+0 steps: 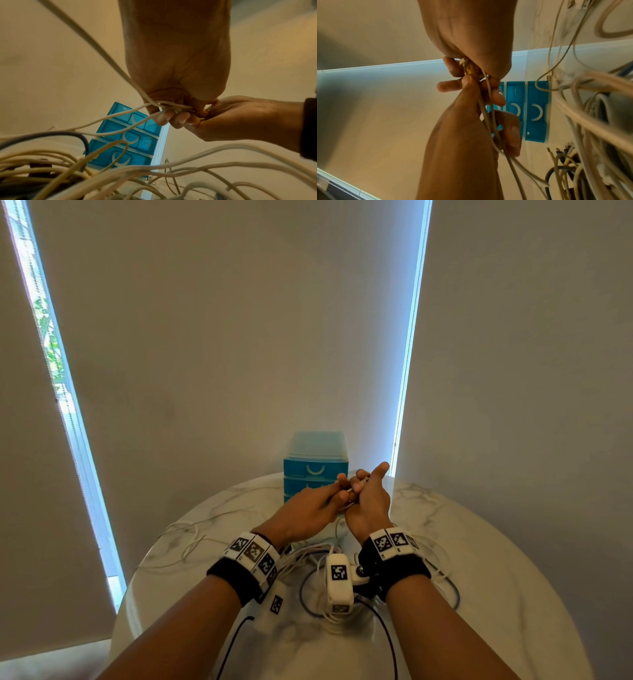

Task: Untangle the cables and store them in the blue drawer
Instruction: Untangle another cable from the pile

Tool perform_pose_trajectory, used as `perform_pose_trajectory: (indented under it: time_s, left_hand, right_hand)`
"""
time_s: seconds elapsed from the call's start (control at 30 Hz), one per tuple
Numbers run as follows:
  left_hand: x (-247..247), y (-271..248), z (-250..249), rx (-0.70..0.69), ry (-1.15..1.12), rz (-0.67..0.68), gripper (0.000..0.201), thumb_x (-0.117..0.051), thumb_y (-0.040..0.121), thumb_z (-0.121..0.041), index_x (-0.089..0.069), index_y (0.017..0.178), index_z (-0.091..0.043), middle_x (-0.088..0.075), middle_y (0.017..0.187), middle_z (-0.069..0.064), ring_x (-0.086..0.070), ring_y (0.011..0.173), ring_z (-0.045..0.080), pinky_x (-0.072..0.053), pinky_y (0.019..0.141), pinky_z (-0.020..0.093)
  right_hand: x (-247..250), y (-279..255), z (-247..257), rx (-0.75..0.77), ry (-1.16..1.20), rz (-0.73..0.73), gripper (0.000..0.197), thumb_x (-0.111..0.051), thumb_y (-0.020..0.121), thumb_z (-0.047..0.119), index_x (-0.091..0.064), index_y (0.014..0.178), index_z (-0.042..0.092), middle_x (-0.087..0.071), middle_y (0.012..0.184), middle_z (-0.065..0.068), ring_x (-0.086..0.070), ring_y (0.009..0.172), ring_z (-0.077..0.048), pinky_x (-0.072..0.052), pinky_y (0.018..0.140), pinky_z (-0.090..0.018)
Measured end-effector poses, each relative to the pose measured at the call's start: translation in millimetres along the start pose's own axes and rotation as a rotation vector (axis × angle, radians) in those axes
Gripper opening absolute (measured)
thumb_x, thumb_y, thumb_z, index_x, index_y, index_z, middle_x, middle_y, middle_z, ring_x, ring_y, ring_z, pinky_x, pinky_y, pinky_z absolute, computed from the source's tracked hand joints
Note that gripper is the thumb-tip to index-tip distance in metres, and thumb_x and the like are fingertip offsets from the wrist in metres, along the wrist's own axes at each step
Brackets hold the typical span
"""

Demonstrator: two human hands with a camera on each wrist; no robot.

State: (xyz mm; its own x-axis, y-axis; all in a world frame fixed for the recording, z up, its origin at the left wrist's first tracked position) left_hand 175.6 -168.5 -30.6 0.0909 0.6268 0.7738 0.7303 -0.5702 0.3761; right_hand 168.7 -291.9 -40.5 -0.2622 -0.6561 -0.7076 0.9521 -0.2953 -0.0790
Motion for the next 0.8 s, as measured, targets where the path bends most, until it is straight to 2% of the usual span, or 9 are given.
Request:
perform_pose_trajectory:
  time_s: [0.1,0.2,0.3,0.4,0.53,0.63,0.7,0.73,0.8]
  left_hand:
    - [1,0,8,0.008,-0.041,-0.114,0.04,-0.048,0.107,-0.064,-0.063,0.135,-0.039,-0.074,0.106,-0.018,-0.07,0.099,0.001,-0.06,0.093,0.037]
    - [-1,3,12,0.002,-0.035,-0.193,0.036,-0.057,0.101,-0.065,-0.066,0.124,-0.04,-0.076,0.113,-0.018,-0.07,0.106,0.001,-0.061,0.093,0.044]
    - [0,4,13,-0.006,-0.05,-0.197,0.041,-0.049,0.101,-0.068,-0.069,0.124,-0.04,-0.077,0.104,-0.018,-0.071,0.104,0.0,-0.062,0.092,0.045]
    - [0,6,15,0.01,-0.005,-0.146,0.05,-0.042,0.1,-0.075,-0.067,0.129,-0.043,-0.076,0.114,-0.016,-0.07,0.106,0.003,-0.062,0.093,0.045]
    - [6,9,6,0.057,0.207,-0.087,0.059,-0.034,0.098,-0.083,-0.07,0.126,-0.045,-0.076,0.108,-0.013,-0.07,0.097,0.008,-0.061,0.088,0.043]
    - [14,13,-4,0.118,0.393,-0.111,0.066,-0.03,0.101,-0.081,-0.078,0.106,-0.036,-0.075,0.088,-0.008,-0.068,0.078,0.01,-0.061,0.075,0.037]
    - [19,14,-6,0.188,0.498,-0.12,0.078,-0.026,0.101,-0.082,-0.077,0.081,-0.026,-0.066,0.067,-0.005,-0.06,0.06,0.011,-0.052,0.061,0.031]
    - [19,14,-5,0.229,0.48,-0.109,0.085,-0.024,0.099,-0.085,-0.07,0.068,-0.02,-0.061,0.06,-0.004,-0.056,0.055,0.013,-0.048,0.058,0.03]
    - [16,11,3,0.285,0.28,-0.019,0.099,-0.019,0.09,-0.095,-0.067,0.06,-0.014,-0.063,0.059,-0.004,-0.056,0.055,0.014,-0.051,0.066,0.033]
  right_hand:
    - [-5,0,2,-0.01,0.078,0.047,0.061,-0.035,0.106,0.067,-0.053,0.077,0.017,-0.048,0.056,0.001,-0.062,0.053,-0.015,-0.058,0.071,-0.036]
    - [-10,-3,2,-0.016,0.065,0.053,0.061,-0.034,0.107,0.067,-0.053,0.077,0.018,-0.06,0.063,-0.001,-0.069,0.064,-0.019,-0.06,0.085,-0.045]
    - [-12,-5,2,-0.021,-0.043,0.083,0.061,-0.03,0.107,0.069,-0.055,0.081,0.019,-0.077,0.076,-0.004,-0.079,0.078,-0.022,-0.057,0.085,-0.044]
    - [-10,-2,2,-0.031,-0.009,0.104,0.06,-0.032,0.107,0.066,-0.052,0.077,0.019,-0.055,0.057,0.0,-0.078,0.076,-0.02,-0.056,0.097,-0.044]
    - [-8,6,-2,-0.073,0.007,-0.029,0.06,-0.033,0.111,0.061,-0.049,0.075,0.016,-0.044,0.051,0.002,-0.047,0.048,-0.012,-0.051,0.067,-0.03]
    - [-14,4,-1,-0.088,-0.001,-0.139,0.059,-0.036,0.113,0.057,-0.046,0.074,0.015,-0.039,0.045,0.003,-0.04,0.042,-0.013,-0.044,0.056,-0.03]
    - [-18,4,4,-0.092,0.019,-0.196,0.055,-0.039,0.113,0.054,-0.048,0.078,0.013,-0.039,0.044,0.002,-0.04,0.043,-0.014,-0.044,0.052,-0.03]
    - [-19,4,8,-0.084,0.044,-0.207,0.053,-0.041,0.113,0.053,-0.048,0.079,0.013,-0.038,0.044,0.002,-0.038,0.041,-0.014,-0.042,0.049,-0.028]
    - [-22,7,17,-0.065,0.085,-0.186,0.052,-0.044,0.112,0.052,-0.046,0.076,0.015,-0.037,0.046,0.004,-0.034,0.037,-0.011,-0.034,0.041,-0.024]
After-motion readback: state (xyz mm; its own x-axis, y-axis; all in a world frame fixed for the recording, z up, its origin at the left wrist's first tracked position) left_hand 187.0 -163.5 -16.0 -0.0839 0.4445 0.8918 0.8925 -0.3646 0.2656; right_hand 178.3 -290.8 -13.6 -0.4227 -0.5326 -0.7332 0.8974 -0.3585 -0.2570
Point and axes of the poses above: each hand's wrist, its own y-axis towards the middle knuckle, its own x-axis out of the back of the hand, z = x × y, the point moved 5 cm from there along y, towards the middle knuckle
